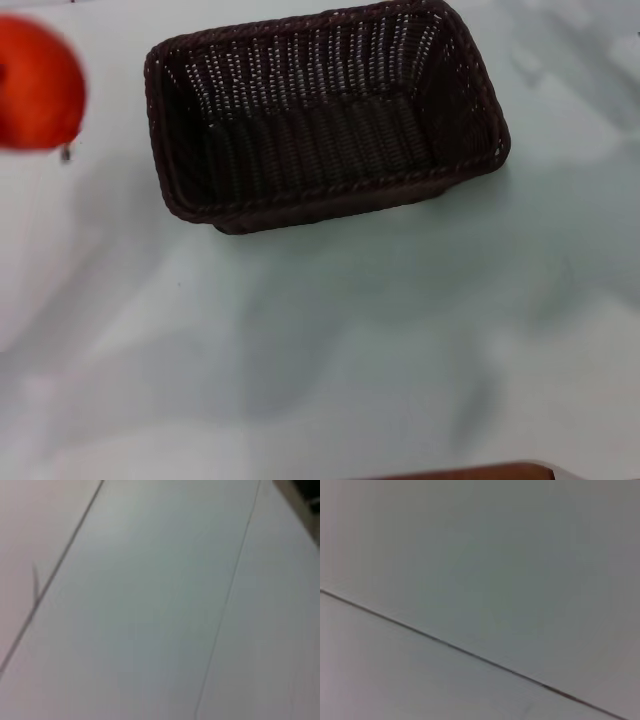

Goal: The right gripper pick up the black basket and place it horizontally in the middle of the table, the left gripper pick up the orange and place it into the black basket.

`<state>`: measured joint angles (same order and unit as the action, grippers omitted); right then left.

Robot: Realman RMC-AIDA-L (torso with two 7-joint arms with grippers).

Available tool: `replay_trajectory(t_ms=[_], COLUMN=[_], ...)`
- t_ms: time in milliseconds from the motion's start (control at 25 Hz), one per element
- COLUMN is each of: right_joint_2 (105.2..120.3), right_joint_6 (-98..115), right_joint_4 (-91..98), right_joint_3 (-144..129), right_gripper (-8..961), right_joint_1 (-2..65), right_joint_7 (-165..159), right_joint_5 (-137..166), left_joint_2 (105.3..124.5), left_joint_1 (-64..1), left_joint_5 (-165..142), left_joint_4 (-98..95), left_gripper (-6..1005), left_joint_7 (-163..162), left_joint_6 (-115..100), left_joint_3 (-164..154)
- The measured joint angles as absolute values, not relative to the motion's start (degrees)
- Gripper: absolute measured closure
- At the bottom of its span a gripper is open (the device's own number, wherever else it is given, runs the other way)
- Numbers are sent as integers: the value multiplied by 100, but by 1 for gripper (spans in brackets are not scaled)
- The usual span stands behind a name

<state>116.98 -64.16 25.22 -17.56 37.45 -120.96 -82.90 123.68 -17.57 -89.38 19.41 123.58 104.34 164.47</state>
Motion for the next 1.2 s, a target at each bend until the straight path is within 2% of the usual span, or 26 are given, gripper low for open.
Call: replay_trajectory(t_ms=[240,400,760,960,1200], right_joint_2=[11915,11941,11938,11933,11926], right_joint_6=[-6567,-6700,-6755,-6794,-6845], right_joint_4=[2421,1990,1886,1924,1980], right_joint_3=[-1765,-1767,-1713,-1707,-1697], right_gripper=[247,248,249,250,250], right_joint_1=[3868,3956,3907,3900,3901], right_joint_7=[-11637,-11109,-10753,-10411,-9514], right_joint_5=[-8718,-9162,-9298,-9345,-9746], left_joint_2=[12387,12412,12417,12412,12400], left_joint_1=[-2703,-2979,-2982,-2736,-2013], left_joint_5=[-8951,-8930,-8890,-8539,-7635], left_joint_4=[1431,1255,1249,1284,1342], left_gripper=[798,830,468,352,212], left_joint_7=[12015,11780,11783,11859,12393], left_joint_6=[9049,8486,8702,9213,10439], left_joint_3=[15705,15475,15335,15393,15561])
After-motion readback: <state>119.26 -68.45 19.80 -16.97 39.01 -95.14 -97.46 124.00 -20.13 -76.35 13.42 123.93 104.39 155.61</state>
